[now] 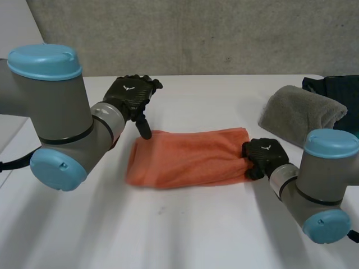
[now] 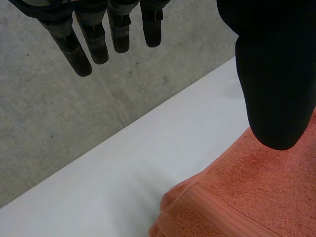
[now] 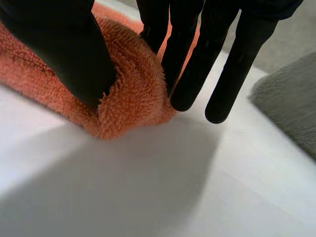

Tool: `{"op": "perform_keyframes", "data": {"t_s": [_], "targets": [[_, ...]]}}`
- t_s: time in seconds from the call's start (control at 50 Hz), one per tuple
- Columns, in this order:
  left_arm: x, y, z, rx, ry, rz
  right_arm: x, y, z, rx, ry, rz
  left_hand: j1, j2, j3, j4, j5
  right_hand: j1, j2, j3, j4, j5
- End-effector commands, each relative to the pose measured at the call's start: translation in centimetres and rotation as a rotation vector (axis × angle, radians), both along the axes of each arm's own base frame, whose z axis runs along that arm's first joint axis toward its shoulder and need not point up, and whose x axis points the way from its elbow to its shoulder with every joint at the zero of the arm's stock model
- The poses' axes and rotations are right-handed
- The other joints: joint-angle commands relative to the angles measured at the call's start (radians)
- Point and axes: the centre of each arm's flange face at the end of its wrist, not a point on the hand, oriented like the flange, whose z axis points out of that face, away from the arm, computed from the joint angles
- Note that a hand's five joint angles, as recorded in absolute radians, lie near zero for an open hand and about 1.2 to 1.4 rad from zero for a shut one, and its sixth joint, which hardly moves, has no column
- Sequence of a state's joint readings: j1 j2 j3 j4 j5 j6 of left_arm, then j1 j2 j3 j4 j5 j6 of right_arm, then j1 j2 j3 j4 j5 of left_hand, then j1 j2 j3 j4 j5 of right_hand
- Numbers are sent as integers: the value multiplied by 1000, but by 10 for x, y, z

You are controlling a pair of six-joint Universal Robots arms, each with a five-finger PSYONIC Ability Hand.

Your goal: Fold the laundry.

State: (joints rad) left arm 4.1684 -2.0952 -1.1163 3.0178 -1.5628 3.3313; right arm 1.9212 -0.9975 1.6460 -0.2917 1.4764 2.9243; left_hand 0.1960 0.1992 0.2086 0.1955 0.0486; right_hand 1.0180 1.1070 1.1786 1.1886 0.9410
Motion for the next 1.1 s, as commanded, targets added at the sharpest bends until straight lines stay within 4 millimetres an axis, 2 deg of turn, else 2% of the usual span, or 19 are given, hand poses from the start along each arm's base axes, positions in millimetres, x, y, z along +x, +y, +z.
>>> {"op": "perform_keyframes", "data": {"t_s": [0.02, 0.12, 0.2, 0.22, 0.32, 0.38, 0.48, 0.52, 0.58, 0.6, 0.68, 0.7, 0.72, 0.8, 0.84, 0.88, 0.94, 1.04, 1.1], "targets": [[5, 3, -2, 16, 1, 8, -16, -7, 47, -221, 35, -43, -21, -25, -34, -21, -49, 378, 289, 218, 208, 281], [14, 3, 2, 19, 2, 19, -10, -10, 53, -321, 230, 22, -21, -25, -34, -21, -49, 378, 289, 218, 208, 281], [25, 1, 6, 18, 11, 35, 17, -5, 61, -431, 353, 110, -21, -25, -34, -21, -49, 378, 289, 218, 208, 281], [30, 0, 7, 17, 12, 41, 34, 3, 65, -473, 375, 158, -21, -25, -34, -21, -49, 378, 289, 218, 208, 281], [46, -5, 11, 8, 22, 67, 81, 35, 73, -554, 369, 318, -21, -25, -34, -21, -49, 378, 289, 218, 208, 281], [58, -11, 13, 3, 23, 88, 115, 71, 52, -556, 353, 523, -21, -25, -34, -21, -49, 378, 289, 218, 208, 281], [70, -19, 13, 8, 23, 119, 141, 102, 30, -568, 338, 719, -21, -25, -34, -21, -49, 375, 286, 214, 204, 277], [74, -23, 14, 7, 28, 134, 144, 105, 32, -582, 329, 741, -21, -25, -34, -21, -49, 212, 123, 51, 41, 114], [76, -26, 15, -3, 28, 139, 146, 104, 35, -586, 324, 735, -21, -25, -34, -21, -49, -333, -422, -494, -504, -431], [76, -28, 18, -12, 32, 141, 145, 102, 36, -572, 314, 718, -21, -25, -34, -21, -49, -843, -932, -1004, -1014, -941], [71, -34, 24, -39, 44, 136, 137, 87, 52, -455, 146, 607, -21, -25, -34, -21, -49, -843, -932, -1004, -1014, -941], [70, -35, 26, -46, 50, 133, 133, 81, 61, -426, 89, 570, -21, -25, -34, -21, -49, -843, -932, -1004, -1014, -941], [65, -38, 31, -64, 58, 124, 120, 65, 85, -381, -35, 481, -21, -25, -34, -21, -49, -843, -932, -1004, -1014, -941], [44, -37, 43, -103, 84, 81, 86, 34, 131, -252, -340, 302, -21, -25, -34, -21, -49, -843, -932, -1004, -1014, -941], [34, -34, 47, -110, 102, 59, 74, 28, 140, -188, -419, 253, -21, -25, -34, -21, -49, -843, -932, -1004, -1014, -941], [17, -27, 50, -94, 127, 29, 59, 14, 136, -95, -463, 185, -21, -25, -34, -21, -49, -843, -932, -1004, -1014, -941], [-1, -16, 49, -65, 140, -11, 53, 7, 126, -32, -432, 153, -21, -25, -34, -21, -49, -843, -932, -1004, -1014, -941], [-36, 5, 31, 26, 136, -63, 46, -8, 104, 50, -303, 126, -21, -25, -34, -21, -49, -843, -932, -1004, -1014, -941], [-43, 8, 17, 70, 119, -53, 46, -13, 95, 90, -268, 128, -21, -25, -34, -21, -49, -843, -932, -1004, -1014, -941]]}}
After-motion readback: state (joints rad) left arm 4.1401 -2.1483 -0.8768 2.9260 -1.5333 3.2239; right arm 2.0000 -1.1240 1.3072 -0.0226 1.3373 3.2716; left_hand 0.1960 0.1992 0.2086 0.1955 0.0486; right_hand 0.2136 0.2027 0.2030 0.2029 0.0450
